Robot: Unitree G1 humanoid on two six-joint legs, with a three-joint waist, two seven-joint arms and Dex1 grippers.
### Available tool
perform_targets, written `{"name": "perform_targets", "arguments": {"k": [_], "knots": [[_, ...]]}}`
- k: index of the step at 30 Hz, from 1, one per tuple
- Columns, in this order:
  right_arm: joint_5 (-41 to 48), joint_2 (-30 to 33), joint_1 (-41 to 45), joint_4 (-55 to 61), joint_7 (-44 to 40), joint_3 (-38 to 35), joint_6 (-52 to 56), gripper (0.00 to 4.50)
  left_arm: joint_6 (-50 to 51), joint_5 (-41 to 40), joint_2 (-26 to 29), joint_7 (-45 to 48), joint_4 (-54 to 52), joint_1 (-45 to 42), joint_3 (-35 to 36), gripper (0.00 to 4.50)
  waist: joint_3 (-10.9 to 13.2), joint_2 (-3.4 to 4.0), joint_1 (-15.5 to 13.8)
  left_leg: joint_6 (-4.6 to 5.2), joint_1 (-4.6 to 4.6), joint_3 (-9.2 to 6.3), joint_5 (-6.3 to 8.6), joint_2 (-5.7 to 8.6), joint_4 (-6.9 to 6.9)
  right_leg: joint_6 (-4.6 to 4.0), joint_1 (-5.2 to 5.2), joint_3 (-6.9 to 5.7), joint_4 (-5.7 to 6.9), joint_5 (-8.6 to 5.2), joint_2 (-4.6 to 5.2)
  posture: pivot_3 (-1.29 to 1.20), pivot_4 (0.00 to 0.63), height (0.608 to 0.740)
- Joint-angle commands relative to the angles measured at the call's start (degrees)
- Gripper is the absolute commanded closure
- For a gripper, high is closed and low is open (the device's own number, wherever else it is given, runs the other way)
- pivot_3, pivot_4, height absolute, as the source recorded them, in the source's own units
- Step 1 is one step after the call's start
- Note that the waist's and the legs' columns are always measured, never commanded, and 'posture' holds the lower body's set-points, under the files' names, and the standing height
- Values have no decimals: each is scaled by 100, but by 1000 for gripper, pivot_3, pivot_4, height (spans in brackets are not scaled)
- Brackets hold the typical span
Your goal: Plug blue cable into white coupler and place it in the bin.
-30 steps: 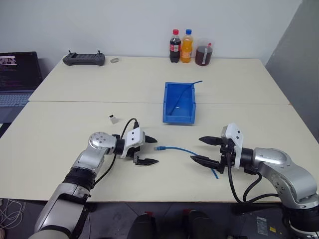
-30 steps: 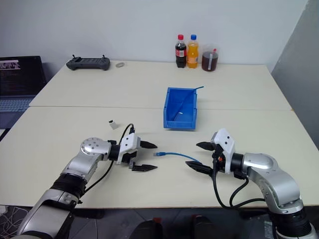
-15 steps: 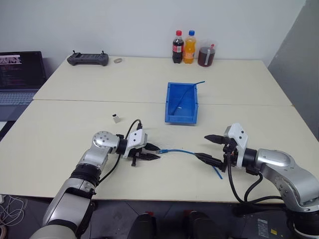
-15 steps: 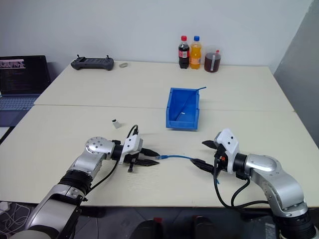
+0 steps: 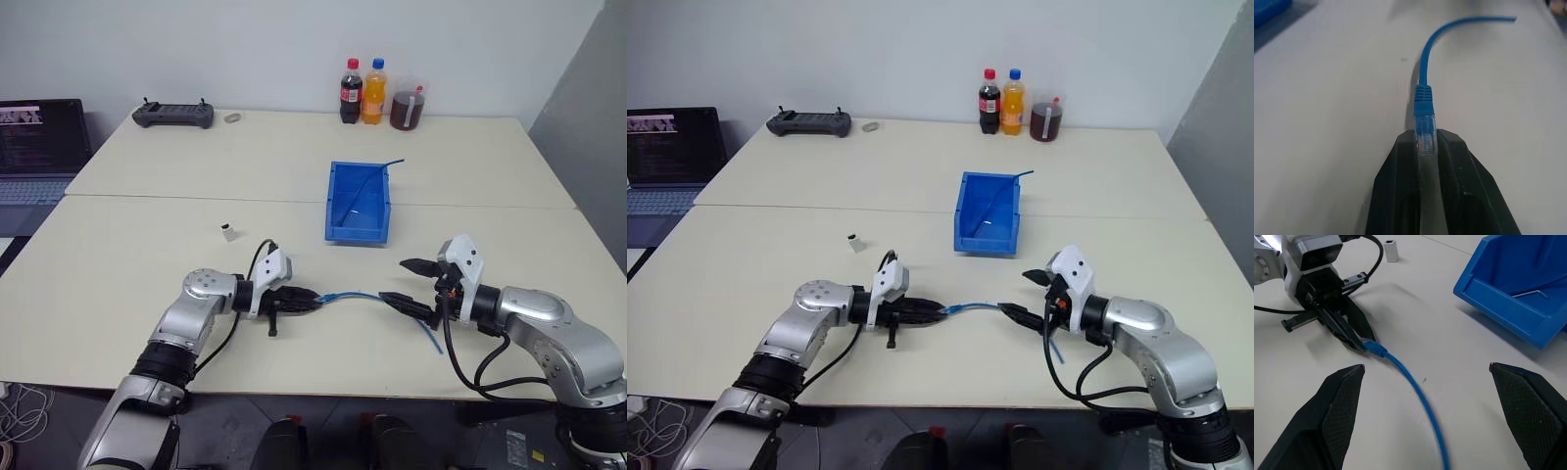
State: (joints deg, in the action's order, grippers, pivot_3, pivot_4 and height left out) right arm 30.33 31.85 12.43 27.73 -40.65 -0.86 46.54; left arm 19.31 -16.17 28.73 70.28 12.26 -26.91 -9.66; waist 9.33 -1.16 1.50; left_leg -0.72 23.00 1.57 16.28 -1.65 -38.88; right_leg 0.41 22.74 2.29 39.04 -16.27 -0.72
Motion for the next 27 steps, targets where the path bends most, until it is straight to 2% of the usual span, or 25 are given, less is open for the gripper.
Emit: {"name": "perform_targets", "arguments": {"k": [1,5,11,16,21,27], "knots": [[1450,-370,233,545,539,-719,1087,149,1729,-1015,-209,-852,-1205,83,663,4269,0,0,8,0,0,0,0,-1,0,0,0,1,0,0,0,0,150,740],[3159,-730,343,448,1210,-1335,2005,149,3167,-2084,-810,-1983,-2004,232,1405,4269,0,0,21,-1,-4,-4,0,-5,1,-1,-2,-1,4,0,1,0,150,740],[4140,-969,417,-100,1998,-1448,2287,149,4299,-3222,-1299,-2737,-2714,489,1747,4269,0,0,21,-1,-5,-1,0,-1,2,0,-4,2,2,0,2,0,150,740],[4327,-1095,699,-627,2269,-1351,2214,149,4698,-3786,-1352,-2928,-2865,485,1733,4269,0,0,28,-2,-9,4,-1,0,2,1,-4,7,4,0,-3,0,150,740],[4960,-878,857,-906,2087,-1276,2461,149,4873,-4128,-1248,-3031,-2864,470,1728,4269,0,0,26,-2,-6,6,-1,1,4,1,-3,8,-1,0,-3,0,150,740],[5006,-673,871,-925,1852,-1022,2427,149,4873,-4298,-1220,-3061,-2927,474,1583,4269,0,0,25,-2,-6,7,-1,1,4,1,-2,9,-2,0,-3,0,150,740]]}}
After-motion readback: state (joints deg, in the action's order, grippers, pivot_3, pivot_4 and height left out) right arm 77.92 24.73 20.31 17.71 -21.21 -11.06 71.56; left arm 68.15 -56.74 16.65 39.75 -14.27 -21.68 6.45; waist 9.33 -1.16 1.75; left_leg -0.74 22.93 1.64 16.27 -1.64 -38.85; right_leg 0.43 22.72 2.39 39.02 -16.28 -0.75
